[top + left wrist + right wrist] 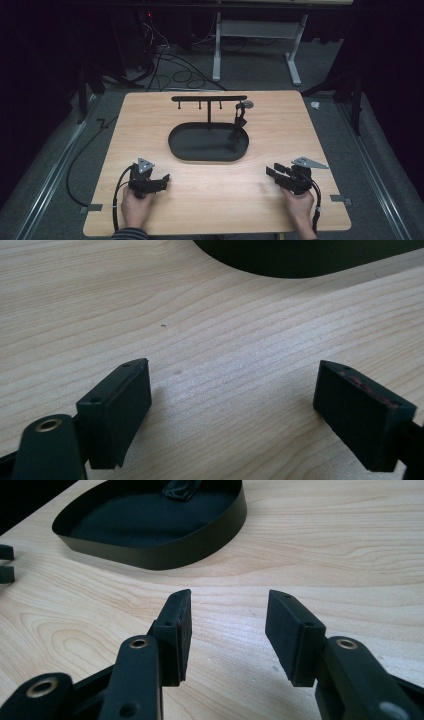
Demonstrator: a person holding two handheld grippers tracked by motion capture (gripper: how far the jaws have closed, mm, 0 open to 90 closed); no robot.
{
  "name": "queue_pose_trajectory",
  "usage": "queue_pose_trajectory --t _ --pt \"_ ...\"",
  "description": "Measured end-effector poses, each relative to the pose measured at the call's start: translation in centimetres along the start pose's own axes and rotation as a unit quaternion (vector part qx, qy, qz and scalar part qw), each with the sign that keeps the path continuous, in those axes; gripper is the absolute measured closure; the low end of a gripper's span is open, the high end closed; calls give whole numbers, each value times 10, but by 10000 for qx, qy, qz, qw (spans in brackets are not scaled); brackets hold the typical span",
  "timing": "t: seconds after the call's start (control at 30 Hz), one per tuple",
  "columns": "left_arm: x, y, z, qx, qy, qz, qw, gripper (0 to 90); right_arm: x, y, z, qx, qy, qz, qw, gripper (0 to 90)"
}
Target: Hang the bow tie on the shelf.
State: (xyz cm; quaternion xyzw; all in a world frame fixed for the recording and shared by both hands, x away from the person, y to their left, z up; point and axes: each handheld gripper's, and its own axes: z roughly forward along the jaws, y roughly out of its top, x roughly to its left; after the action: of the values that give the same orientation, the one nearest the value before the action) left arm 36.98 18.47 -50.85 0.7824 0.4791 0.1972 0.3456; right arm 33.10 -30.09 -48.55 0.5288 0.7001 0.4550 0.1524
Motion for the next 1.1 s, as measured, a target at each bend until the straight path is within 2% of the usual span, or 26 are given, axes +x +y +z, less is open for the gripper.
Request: queue_pose_trajectory --t 0.17,1.1 --pt "0 0 0 7 2 1 10000 159 1 -3 3 61 -18 10 10000 550" --pt "0 0 0 3 1 4 10000 160 11 -7 22 389 -206 -382 9983 544"
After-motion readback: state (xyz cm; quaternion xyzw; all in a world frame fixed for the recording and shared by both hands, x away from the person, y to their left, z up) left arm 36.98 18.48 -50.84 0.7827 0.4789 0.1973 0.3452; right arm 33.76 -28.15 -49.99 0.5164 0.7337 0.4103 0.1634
